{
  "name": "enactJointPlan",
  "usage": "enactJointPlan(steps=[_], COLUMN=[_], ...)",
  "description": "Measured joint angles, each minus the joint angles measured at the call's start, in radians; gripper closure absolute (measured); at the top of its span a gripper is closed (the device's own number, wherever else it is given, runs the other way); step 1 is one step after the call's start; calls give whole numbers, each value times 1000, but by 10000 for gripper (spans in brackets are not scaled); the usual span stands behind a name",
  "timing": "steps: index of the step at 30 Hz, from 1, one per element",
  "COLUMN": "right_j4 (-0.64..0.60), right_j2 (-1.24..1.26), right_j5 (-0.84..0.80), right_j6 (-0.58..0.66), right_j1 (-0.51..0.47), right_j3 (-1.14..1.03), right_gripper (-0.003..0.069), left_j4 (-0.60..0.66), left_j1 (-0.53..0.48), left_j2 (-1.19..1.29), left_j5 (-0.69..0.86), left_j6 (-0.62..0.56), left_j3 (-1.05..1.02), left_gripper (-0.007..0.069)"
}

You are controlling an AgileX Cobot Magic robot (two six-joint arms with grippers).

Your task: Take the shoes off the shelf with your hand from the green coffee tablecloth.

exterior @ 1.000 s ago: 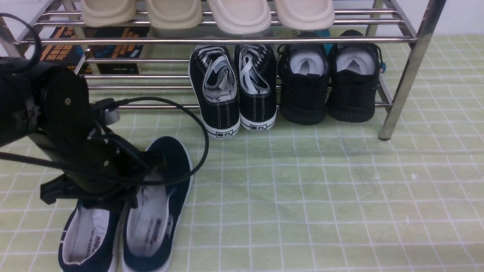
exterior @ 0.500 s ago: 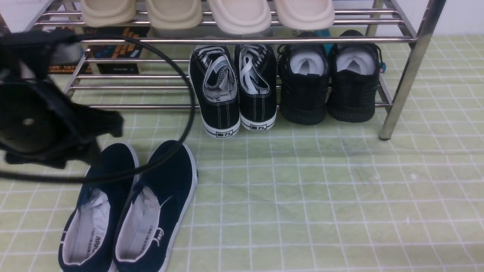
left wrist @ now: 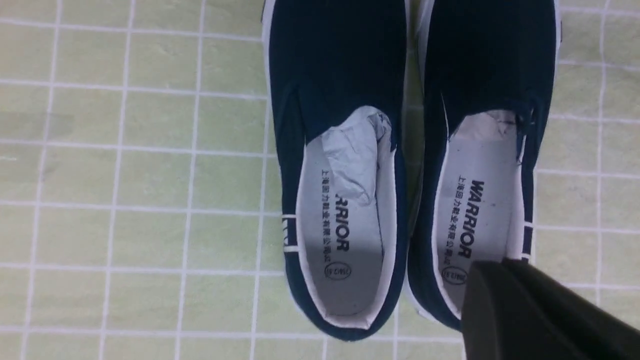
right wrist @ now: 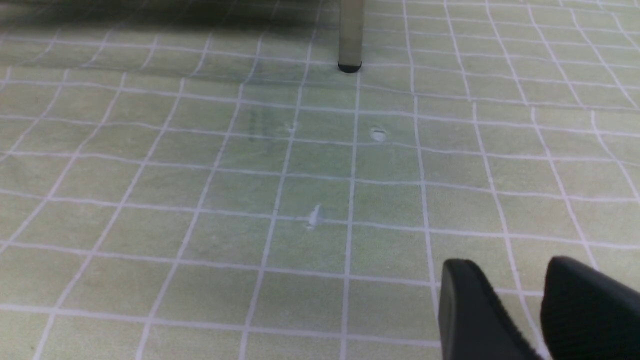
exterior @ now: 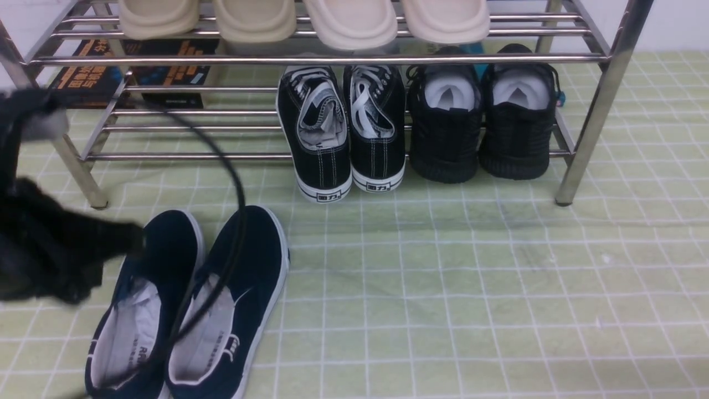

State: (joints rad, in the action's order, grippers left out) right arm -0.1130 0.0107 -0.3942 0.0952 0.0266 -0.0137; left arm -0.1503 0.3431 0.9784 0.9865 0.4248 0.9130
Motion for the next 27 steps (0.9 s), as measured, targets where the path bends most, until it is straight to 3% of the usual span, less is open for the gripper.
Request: enactJointPlan(steps=[9, 14, 19, 27], right_j4=[0, 0, 0, 0], right_j2=[0, 0, 0, 0], right_j5=[0, 0, 0, 0], right_j6=[0, 0, 0, 0], right_j1=[0, 0, 0, 0], right_j3=[0, 0, 0, 0], right_gripper=[419, 419, 419, 419], left_j4=[36, 38, 38, -28], left_j1=[0, 0, 0, 0], left_j2=[-495, -653, -703, -708], left_j5=[-545, -807, -857, -791], left_j6=[61, 71, 72, 72], left_j3=[-505, -713, -813, -846], left_gripper=[624, 619, 614, 608])
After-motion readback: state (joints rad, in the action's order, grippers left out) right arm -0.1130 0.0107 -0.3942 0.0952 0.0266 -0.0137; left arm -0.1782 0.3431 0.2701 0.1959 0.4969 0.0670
